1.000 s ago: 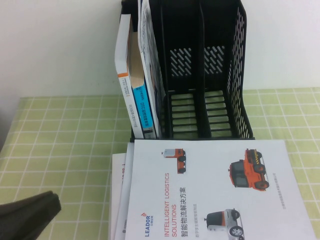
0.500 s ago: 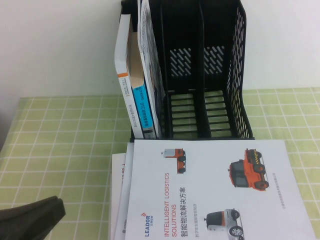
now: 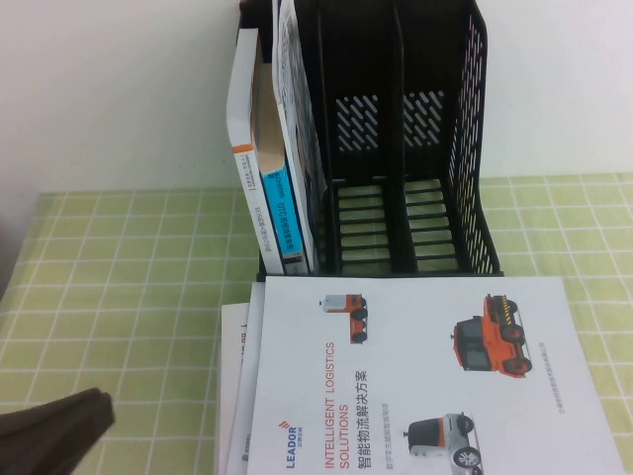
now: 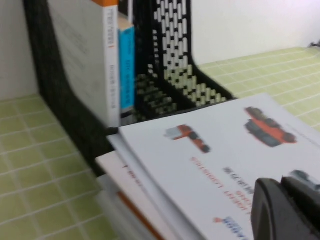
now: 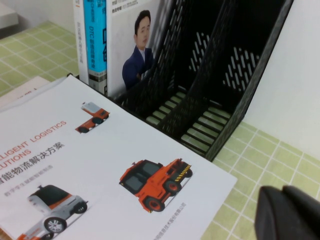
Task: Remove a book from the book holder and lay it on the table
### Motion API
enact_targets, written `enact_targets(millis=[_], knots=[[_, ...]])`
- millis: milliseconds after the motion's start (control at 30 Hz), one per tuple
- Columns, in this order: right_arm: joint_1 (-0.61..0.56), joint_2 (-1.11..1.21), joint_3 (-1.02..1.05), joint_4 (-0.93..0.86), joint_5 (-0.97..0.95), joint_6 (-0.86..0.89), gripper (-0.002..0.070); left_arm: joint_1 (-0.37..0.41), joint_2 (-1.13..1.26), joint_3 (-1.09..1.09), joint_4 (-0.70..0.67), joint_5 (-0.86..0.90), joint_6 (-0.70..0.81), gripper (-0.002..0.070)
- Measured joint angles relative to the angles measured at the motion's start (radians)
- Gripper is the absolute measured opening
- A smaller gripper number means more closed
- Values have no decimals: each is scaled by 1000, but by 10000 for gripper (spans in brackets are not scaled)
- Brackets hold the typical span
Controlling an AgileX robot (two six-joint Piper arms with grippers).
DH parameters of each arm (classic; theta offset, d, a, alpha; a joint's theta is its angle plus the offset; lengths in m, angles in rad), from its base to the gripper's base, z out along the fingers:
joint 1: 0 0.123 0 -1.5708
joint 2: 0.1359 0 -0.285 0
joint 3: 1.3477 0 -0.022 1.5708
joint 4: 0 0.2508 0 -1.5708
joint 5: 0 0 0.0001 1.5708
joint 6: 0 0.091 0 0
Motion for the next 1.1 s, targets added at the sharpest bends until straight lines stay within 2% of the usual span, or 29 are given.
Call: enact_targets(millis=[67, 200, 300, 533, 700, 933, 1100], knots=[[0, 0, 0, 0, 0, 0, -1, 0, -26, 23, 143, -47, -95, -1], [0, 0, 0, 0, 0, 0, -1, 0, -87, 126, 567, -197, -484, -1], [0, 0, 0, 0, 0, 0, -1, 2, -152, 224, 744, -233, -636, -1], [0, 0, 0, 0, 0, 0, -1, 2, -312, 402, 820, -167, -737, -2], [0, 0, 0, 0, 0, 0, -1, 2, -367, 469, 898, -192, -891, -2], [0, 0, 0, 0, 0, 0, -1, 2, -379, 471, 907, -205, -740, -2], [0, 0, 0, 0, 0, 0, -1, 2, -379, 473, 896, -206, -702, -3]])
